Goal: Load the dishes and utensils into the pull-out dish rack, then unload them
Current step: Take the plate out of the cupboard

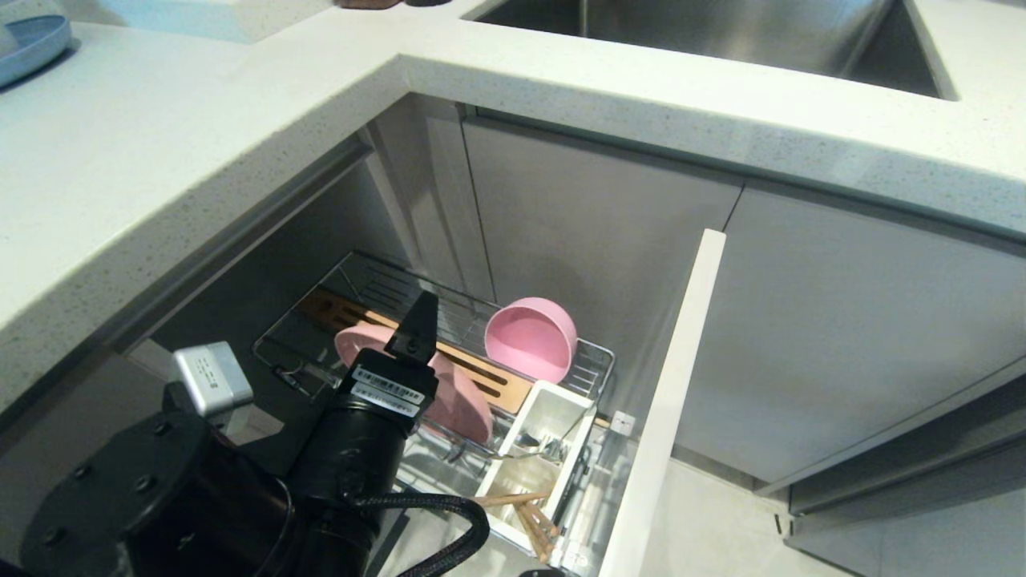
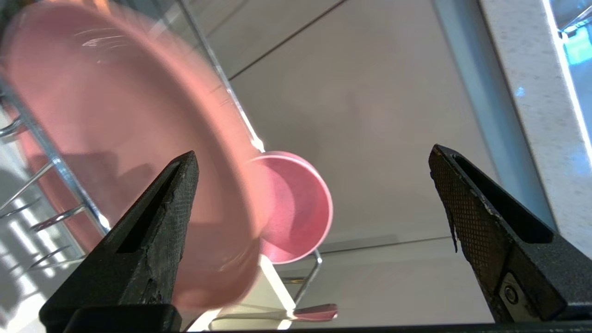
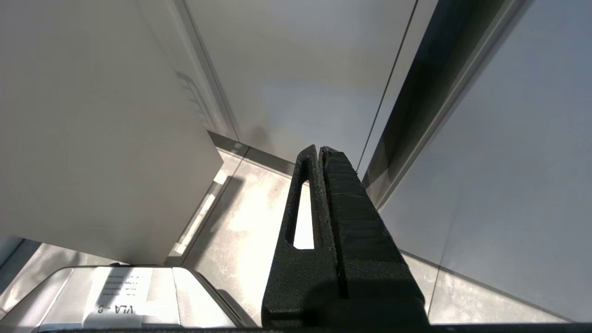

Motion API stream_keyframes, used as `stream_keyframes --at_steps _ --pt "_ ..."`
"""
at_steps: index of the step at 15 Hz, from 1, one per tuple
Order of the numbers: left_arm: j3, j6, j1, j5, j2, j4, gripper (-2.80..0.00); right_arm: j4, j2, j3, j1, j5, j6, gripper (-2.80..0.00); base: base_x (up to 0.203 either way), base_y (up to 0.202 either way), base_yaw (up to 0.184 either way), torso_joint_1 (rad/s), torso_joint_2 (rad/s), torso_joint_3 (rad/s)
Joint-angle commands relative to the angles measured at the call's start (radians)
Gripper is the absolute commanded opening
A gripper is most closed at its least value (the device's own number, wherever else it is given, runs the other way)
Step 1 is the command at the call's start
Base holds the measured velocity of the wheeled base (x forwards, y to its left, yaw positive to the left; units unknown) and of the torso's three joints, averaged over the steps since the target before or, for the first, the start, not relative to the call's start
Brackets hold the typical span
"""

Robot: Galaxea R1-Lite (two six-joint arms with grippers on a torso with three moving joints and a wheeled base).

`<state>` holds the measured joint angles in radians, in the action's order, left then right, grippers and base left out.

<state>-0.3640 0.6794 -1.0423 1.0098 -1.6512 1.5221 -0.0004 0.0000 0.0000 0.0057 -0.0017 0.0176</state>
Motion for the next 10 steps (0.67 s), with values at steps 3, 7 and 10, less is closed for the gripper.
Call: stream_keyframes --at_steps 3,7,10 --pt "0.004 0.015 -0.004 0.020 -0.002 0.008 0.00 0.000 0.000 0.002 0.000 0.000 -0.001 -2.80 0.000 0.000 0.000 0.000 0.00 0.000" --pt "0.002 0.004 -0.064 0.036 0.030 0.008 0.00 -0.001 0.000 0.002 0.000 0.000 0.000 -2.80 0.000 0.000 0.000 0.000 0.00 0.000" --pt "-0.030 -0.110 -0.155 0.036 0.052 0.008 0.00 -0.001 0.000 0.002 0.000 0.000 0.000 -2.80 0.000 0.000 0.000 0.000 0.00 0.000"
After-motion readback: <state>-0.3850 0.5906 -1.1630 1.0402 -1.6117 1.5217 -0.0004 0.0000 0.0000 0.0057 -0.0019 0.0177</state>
